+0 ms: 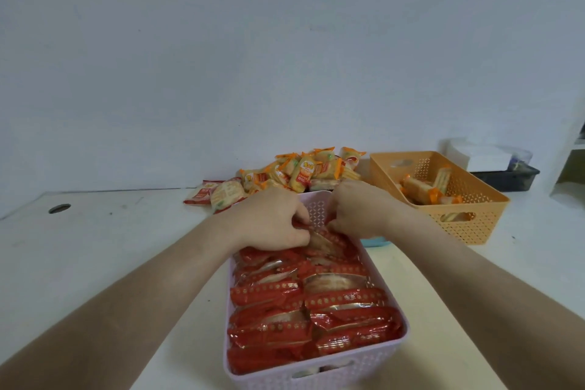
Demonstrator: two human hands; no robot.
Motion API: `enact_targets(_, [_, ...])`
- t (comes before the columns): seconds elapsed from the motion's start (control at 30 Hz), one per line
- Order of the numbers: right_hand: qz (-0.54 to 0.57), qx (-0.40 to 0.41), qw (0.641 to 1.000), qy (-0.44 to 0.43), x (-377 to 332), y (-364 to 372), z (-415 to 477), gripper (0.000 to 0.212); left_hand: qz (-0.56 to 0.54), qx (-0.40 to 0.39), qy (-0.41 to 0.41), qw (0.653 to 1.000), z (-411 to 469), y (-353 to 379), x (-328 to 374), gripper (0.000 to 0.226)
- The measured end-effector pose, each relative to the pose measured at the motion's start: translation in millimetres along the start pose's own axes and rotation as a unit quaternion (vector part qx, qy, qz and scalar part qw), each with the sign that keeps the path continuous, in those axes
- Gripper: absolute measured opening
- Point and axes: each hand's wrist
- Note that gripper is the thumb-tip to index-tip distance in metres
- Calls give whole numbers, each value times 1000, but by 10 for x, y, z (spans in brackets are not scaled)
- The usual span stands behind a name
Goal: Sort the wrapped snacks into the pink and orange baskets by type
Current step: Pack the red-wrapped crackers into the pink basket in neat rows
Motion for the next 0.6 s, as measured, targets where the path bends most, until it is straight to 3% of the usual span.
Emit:
enact_targets(0.03, [23,24,999,0,-6,-6,1,6,-1,-4,-3,1000,-14,-23,12,25])
enact_targets(0.2, [173,131,976,28,-24,-194,58,9,10,58,-7,998,0,-150,33,23])
enact_targets(0.37, [220,87,972,-18,-68,-339,105,10,25,59,8,998,-72,-8,106,25])
enact_targets(0.47, [114,5,991,-75,-115,-405,51,16,32,67,-3,997,-134,54,135,31])
enact_targets(0.53, [-31,4,993,-117,-196,-398,18,20,23,70,-18,997,-167,96,130,34])
enact_targets(0.6, [-98,-12,984,-148,-277,-336,10,26,-5,59,-18,998,-193,155,120,34])
Point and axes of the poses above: each hand's wrist, its own z-axis towards the middle knuckle, its own y-axis out of the palm, x = y × z, and after that the axes turned 9 degrees about y, right-handed
